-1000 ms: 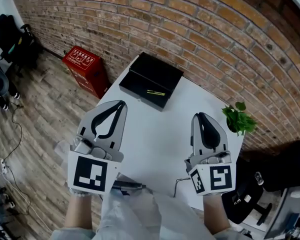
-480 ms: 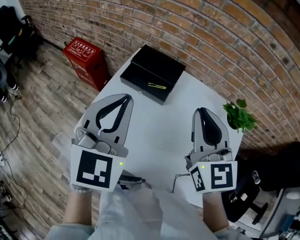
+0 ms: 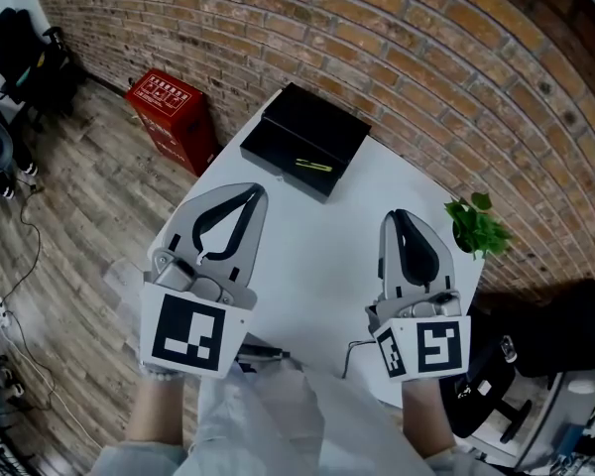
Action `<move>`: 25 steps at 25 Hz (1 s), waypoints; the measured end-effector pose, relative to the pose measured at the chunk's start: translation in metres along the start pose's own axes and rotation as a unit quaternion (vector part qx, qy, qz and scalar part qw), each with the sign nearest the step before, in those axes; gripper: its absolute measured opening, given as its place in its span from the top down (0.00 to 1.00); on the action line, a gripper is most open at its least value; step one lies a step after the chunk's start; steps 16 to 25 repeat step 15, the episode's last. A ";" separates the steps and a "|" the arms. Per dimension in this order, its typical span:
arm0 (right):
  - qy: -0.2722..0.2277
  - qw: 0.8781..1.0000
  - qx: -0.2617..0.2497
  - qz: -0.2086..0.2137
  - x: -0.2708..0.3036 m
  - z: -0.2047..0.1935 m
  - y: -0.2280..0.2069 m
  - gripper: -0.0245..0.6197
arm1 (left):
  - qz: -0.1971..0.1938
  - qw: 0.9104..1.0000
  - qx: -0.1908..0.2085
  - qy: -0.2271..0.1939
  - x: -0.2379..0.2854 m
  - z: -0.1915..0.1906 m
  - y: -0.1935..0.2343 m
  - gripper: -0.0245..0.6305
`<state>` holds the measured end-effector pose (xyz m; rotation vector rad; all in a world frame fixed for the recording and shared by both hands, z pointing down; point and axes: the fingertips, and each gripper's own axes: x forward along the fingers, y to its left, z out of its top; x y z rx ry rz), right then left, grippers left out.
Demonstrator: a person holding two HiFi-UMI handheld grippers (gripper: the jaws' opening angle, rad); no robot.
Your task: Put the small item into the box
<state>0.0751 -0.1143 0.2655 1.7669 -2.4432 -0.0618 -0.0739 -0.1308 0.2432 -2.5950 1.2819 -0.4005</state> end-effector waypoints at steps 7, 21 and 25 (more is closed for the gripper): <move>0.002 1.000 0.001 0.002 0.001 -0.002 0.001 0.87 | -0.001 1.000 -0.007 0.001 0.001 -0.001 -0.001 0.93; 0.004 1.000 0.002 0.004 0.004 -0.003 -0.001 0.87 | -0.004 1.000 -0.003 0.012 0.005 -0.005 -0.002 0.93; 0.004 1.000 0.002 0.004 0.004 -0.003 -0.001 0.87 | -0.004 1.000 -0.003 0.012 0.005 -0.005 -0.002 0.93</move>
